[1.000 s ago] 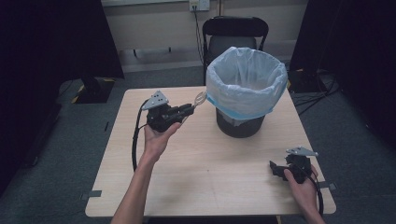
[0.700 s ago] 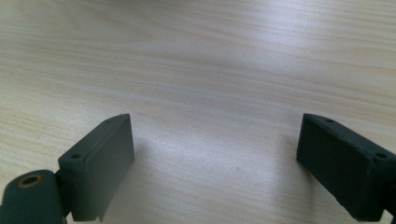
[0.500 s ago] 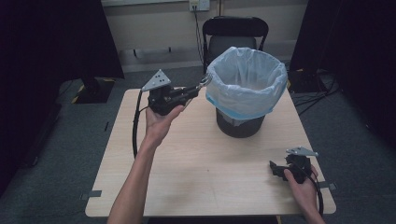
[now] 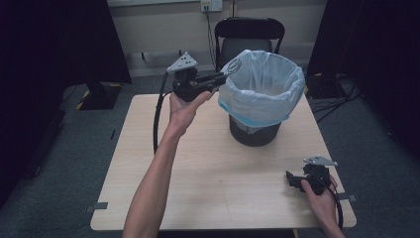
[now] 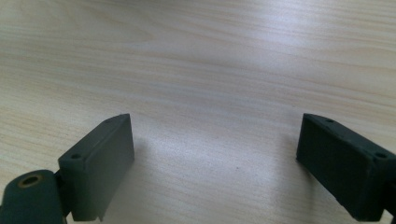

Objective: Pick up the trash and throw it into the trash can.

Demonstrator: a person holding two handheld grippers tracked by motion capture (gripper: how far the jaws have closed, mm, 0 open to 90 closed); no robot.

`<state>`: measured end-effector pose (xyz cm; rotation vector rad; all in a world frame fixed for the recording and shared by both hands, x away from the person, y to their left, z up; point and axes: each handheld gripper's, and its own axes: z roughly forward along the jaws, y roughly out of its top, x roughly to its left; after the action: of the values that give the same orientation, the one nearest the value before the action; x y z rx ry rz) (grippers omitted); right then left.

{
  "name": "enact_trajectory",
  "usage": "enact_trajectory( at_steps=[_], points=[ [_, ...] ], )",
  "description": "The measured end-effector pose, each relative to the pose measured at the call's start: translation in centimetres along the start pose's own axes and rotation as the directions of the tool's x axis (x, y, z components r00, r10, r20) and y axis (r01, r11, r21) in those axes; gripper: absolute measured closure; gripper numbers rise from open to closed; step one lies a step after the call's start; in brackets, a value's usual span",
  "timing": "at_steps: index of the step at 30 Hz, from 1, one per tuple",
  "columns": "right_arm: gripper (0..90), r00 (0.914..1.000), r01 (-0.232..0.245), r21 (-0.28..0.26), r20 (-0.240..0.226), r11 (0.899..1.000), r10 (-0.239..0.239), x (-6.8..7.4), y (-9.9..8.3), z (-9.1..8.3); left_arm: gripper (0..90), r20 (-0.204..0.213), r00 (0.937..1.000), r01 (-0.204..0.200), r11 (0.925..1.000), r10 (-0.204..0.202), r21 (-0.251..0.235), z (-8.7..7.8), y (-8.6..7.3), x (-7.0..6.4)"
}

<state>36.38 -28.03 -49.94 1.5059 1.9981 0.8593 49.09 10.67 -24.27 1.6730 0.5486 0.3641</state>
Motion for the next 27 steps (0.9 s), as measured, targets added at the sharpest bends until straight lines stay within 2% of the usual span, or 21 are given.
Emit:
enact_trajectory(
  at_steps=[6,15,19,21,24,27],
  points=[
    [10.1,1.0000,0.002,0.000,-0.001,1.000,-0.002,0.0,0.0,0.0,80.0,0.009,0.9999,0.005,1.0000,-0.005,-0.009,1.5,1.2,0.1],
    [10.1,1.0000,0.001,-0.001,0.000,1.000,-0.001,0.0,0.0,0.0,80.0,0.024,0.9997,0.005,1.0000,-0.005,0.008,4.0,2.3,0.1],
    [10.2,1.0000,0.002,0.000,-0.001,1.000,-0.002,0.0,0.0,0.0,80.0,0.041,0.9980,0.048,0.9989,-0.048,-0.002,5.5,2.5,0.9],
    [10.1,1.0000,0.002,0.000,-0.001,1.000,-0.002,0.0,0.0,0.0,79.9,0.037,0.9986,0.037,0.9993,-0.038,0.008,6.0,2.7,0.9],
    [10.1,1.0000,0.001,0.000,0.000,1.000,-0.001,0.0,0.0,0.0,80.0,0.037,0.9984,0.042,0.9991,-0.042,0.007,6.8,3.1,0.9],
    [10.2,1.0000,-0.001,0.001,-0.001,1.000,0.001,0.0,0.0,0.0,80.0,0.059,0.9976,0.035,0.9994,-0.035,-0.001,7.5,3.6,0.5]
  ],
)
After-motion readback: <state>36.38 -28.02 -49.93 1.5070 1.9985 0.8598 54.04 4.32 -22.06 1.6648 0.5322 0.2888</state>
